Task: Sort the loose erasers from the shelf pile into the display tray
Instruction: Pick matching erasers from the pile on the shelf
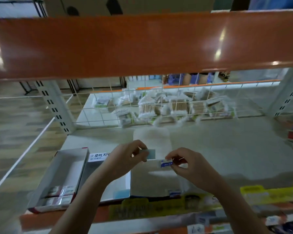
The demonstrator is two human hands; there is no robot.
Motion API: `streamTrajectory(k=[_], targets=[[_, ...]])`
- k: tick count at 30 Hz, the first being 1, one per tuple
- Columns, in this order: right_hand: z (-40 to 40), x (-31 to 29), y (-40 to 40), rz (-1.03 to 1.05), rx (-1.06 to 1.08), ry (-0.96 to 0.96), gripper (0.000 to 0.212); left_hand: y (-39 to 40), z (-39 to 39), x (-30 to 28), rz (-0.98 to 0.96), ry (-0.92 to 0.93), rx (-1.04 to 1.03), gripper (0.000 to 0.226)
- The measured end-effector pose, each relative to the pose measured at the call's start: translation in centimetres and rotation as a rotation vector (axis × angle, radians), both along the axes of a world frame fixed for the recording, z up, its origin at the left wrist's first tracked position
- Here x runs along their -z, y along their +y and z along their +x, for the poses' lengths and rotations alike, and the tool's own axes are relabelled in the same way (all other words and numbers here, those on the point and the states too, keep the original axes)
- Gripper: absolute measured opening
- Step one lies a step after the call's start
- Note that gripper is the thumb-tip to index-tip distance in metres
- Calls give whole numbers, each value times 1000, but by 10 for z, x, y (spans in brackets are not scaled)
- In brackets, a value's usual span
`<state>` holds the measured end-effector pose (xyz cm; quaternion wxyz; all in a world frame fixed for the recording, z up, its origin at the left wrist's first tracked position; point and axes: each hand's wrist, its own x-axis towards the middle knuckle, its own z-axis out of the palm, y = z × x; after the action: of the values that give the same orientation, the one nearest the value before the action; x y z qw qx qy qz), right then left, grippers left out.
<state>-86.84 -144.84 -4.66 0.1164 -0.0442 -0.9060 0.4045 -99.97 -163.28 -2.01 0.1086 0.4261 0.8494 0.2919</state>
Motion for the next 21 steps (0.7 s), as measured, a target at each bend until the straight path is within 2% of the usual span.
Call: streamTrajectory(k=[5,11,16,21], targets=[[13,7,-3,145,-6,-95,22,1,5,15,-52,12,25,5],[15,1,-8,316,-62,-134,19,6,12,19,-57,57,56,11],[13,-2,-17,395,-117,-174,22,6,16,21,-67,62,59,14],[7,1,-28,404,-180,-235,26,2,17,21,-43,39,22,8]])
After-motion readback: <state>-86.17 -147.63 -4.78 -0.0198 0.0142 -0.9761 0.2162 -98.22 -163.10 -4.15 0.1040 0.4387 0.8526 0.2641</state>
